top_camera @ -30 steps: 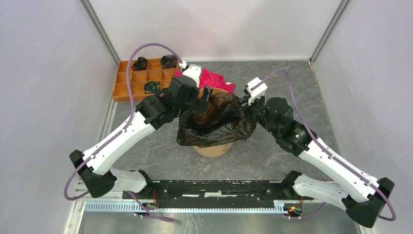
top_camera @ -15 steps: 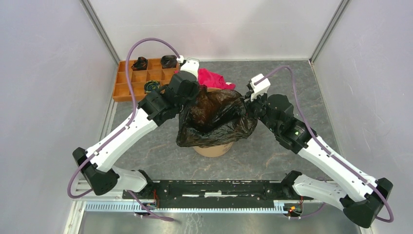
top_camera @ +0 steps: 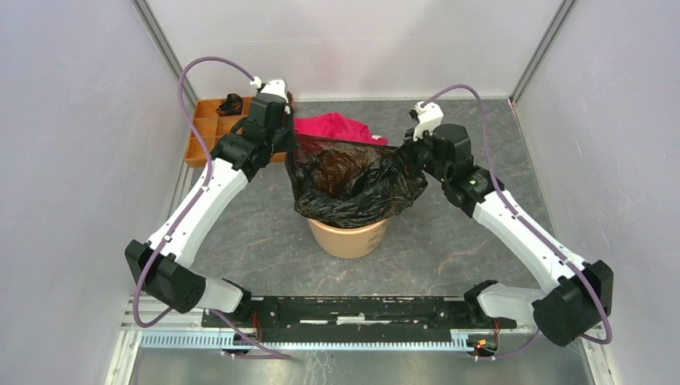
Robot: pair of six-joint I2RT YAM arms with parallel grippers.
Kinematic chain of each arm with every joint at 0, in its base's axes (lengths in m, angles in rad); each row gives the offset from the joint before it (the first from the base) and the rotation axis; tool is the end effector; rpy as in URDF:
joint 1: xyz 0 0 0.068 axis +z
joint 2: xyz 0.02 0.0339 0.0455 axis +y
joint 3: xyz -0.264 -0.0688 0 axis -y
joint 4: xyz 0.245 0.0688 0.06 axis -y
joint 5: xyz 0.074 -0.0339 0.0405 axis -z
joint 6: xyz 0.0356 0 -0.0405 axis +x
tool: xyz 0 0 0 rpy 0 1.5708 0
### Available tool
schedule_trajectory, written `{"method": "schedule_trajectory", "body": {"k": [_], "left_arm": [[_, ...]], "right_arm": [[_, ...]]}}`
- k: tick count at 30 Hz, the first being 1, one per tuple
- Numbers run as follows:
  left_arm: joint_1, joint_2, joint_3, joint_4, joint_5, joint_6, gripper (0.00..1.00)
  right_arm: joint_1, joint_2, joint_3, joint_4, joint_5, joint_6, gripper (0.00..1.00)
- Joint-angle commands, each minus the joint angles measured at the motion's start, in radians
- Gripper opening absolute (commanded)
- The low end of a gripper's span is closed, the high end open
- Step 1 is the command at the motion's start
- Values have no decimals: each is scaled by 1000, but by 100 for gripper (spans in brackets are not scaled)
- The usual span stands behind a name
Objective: Put the trash bags into the trash bin
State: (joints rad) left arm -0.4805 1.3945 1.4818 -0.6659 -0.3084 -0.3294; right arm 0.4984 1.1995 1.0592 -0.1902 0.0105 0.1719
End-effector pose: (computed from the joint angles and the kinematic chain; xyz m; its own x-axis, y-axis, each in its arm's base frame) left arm 0.2736 -0.1304 0.3955 -0.5284 -0.0721 -0.8459 0.0466 0.9924 -0.1138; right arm 0.2451 0.1330 0.3491 -0.3611 -0.0018 -0.9325 -0.4136 0.8966 0.1584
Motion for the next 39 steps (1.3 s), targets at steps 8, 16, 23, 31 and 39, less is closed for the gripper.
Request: {"method": "schedule_trajectory", "body": {"k": [8,16,23,31,39], "left_arm": [[97,-9,-173,103,166,-91,2],[109,-107,-308,111,228,-120,2],[108,-233,-359,49,232,-141,14],[108,-308,-248,-95,139,-159,57],[108,-394,-189,-184,151,-329,90]], "right_arm": [[-43,82,41,26,-165,-4,13],[-43,62,-38,-25,-173,-32,18],[-43,-41,-18,-159,-75,-106,50],[-43,-180,30,-274,61,-109,81],[-43,-391,-107,-196,83,223,98]]}}
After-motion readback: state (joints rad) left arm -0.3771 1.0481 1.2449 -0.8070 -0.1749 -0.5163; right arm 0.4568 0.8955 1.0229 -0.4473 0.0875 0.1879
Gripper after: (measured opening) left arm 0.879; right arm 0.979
